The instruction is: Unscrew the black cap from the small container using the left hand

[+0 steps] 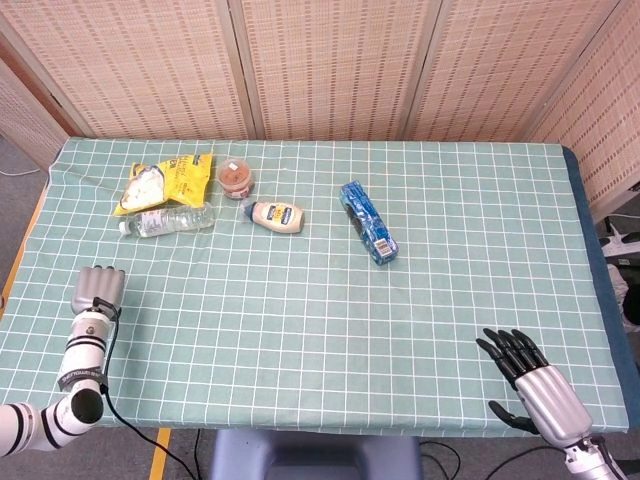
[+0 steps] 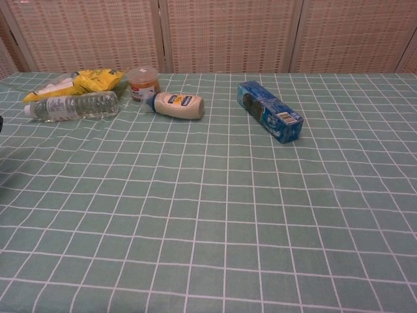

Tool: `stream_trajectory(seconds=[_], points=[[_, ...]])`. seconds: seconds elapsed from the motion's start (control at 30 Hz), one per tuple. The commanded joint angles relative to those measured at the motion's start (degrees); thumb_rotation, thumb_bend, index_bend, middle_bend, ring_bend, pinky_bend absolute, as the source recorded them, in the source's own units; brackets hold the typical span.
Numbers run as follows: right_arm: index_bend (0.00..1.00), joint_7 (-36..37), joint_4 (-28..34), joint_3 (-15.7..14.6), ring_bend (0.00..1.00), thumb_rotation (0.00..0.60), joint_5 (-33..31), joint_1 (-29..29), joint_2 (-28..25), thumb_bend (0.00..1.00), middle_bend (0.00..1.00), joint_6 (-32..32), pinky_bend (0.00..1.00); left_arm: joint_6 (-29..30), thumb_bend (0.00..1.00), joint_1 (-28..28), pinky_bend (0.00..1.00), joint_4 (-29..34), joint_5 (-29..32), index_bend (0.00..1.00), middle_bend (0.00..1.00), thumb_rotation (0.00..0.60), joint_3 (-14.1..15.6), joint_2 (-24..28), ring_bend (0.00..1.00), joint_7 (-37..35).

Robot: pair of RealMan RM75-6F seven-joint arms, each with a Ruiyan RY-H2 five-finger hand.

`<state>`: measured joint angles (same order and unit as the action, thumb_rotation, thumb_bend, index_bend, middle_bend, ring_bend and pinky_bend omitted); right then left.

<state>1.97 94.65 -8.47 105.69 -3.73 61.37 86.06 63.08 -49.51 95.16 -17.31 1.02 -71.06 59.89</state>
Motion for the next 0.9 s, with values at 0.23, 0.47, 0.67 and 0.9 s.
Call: stream_trajectory(seconds=[0.23,0.47,0.67,0.9], points=[[0.0,-0.34,-0.01,0.31,0.0,0.6,-0.29,0.26,0.25,0.19,0.0,0.49,0.0,-14.54,0.4,0.13,0.79,3.92,-5.44,0.6,0.59,0.6,-3.91,3.52,0.55,-18.17],[0.0,0.87,0.06,-0.2,0.0,0.6,-0.04,-0.29,-0.09,0.19,0.0,-0.62,0.0,-21.96,0.39,4.19,0.78,1.8,-16.28,0.6,0.58,0.6,-8.46,4.43,0.54,-34.58],[0.0,1.32,0.04,-0.02,0.0,0.6,-0.49,-0.4,-0.02,0.19,0.0,-0.76,0.0,-25.19,0.39,4.29,0.79,-1.07,-19.32,0.59,0.58,0.6,-7.3,3.7,0.54,-38.56],[0.0,1.06,-0.01,0.19,0.0,0.6,-0.54,-0.09,-0.08,0.19,0.0,0.06,0.0,-21.34,0.4,3.94,0.75,-5.23,-26.1,0.51,0.52,0.6,-4.29,-0.63,0.51,-36.4]])
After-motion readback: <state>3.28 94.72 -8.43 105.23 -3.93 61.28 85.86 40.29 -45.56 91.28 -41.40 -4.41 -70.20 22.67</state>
